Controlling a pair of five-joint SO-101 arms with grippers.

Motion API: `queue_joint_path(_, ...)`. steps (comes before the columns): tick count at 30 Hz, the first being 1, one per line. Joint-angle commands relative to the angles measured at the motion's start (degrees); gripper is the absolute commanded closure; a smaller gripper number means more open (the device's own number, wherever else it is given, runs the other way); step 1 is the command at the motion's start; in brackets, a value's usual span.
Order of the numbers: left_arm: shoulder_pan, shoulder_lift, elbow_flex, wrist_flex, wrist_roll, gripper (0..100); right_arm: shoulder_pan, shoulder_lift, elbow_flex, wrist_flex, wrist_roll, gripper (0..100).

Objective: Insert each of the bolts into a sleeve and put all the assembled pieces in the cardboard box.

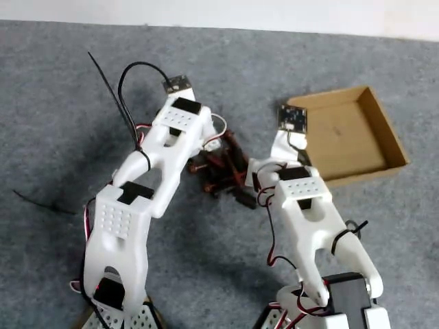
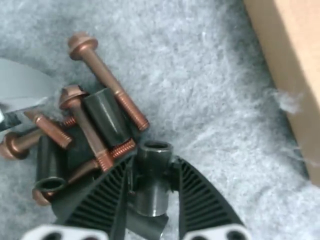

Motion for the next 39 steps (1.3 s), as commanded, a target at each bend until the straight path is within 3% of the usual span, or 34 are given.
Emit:
queue_joint_path(1, -1.01, -0.13, -2.95, 0.26, 0.53, 79, -0.57, -2.33, -0.48, -1.89, 0.62, 99.4)
queue_joint_path(10, -1.01, -0.13, -2.95, 0.26, 0.44, 80, -0.57, -2.33, -0.48, -1.89, 0.62, 99.4)
queue_joint_path(15, -1.01, -0.13, -2.95, 0.26, 0.26, 100, -0.57, -2.33, -0.48, -1.89, 0.62, 99.4)
queue_joint_path(39, -1.1, -0.84, -2.95, 0.26, -1.58, 100, -0.57, -2.77, -0.48, -1.89, 0.62, 99.4)
